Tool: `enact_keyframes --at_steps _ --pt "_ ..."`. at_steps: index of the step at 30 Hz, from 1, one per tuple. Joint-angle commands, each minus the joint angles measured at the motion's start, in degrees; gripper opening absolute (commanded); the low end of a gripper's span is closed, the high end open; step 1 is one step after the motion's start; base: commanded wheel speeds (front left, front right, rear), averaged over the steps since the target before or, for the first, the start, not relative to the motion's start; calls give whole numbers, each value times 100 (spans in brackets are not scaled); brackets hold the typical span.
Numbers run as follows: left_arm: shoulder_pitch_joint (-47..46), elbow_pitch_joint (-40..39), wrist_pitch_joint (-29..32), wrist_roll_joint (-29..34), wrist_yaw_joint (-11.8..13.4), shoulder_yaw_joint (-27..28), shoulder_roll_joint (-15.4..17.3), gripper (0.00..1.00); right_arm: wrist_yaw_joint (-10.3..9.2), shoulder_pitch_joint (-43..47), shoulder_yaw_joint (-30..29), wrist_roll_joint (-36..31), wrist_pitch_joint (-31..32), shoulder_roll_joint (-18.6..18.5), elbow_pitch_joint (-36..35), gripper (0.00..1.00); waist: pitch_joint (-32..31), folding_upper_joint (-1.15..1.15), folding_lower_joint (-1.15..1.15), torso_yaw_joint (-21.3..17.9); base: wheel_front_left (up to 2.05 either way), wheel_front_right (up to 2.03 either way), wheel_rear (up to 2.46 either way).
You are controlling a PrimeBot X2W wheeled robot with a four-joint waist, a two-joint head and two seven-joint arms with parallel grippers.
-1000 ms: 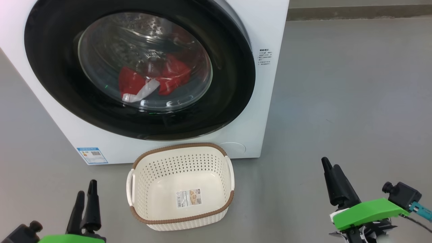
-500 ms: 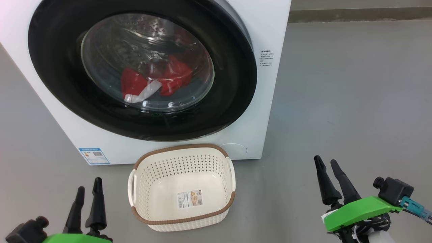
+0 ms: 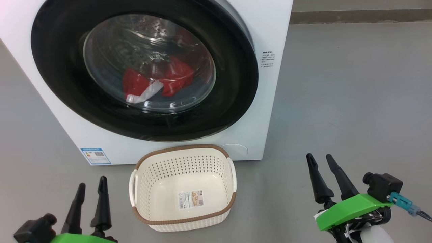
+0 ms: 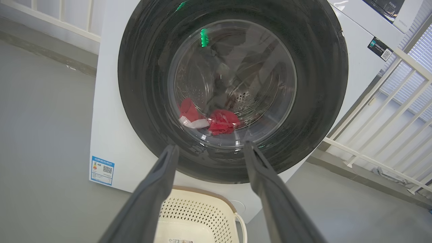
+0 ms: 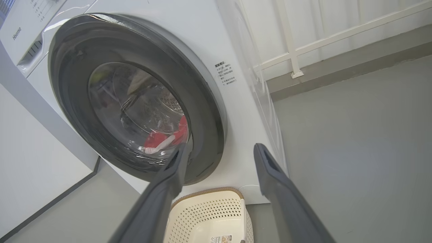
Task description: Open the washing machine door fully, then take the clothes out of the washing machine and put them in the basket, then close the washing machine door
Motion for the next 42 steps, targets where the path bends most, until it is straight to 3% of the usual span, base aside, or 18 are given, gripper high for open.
enact_keyframes --at_steps 1,30,42 --pt "-173 -197 -80 209 -16 128 94 100 7 -265 163 -229 -85 22 -123 100 2 0 0 7 0 0 0" --pt "-172 -372 -572 1855 -20 72 185 100 9 -452 367 -2272 -571 43 -168 100 4 0 0 63 0 0 0" --pt "-165 -369 -575 1831 -20 87 181 100 9 -455 360 -2256 -574 48 -184 100 16 0 0 60 0 0 0"
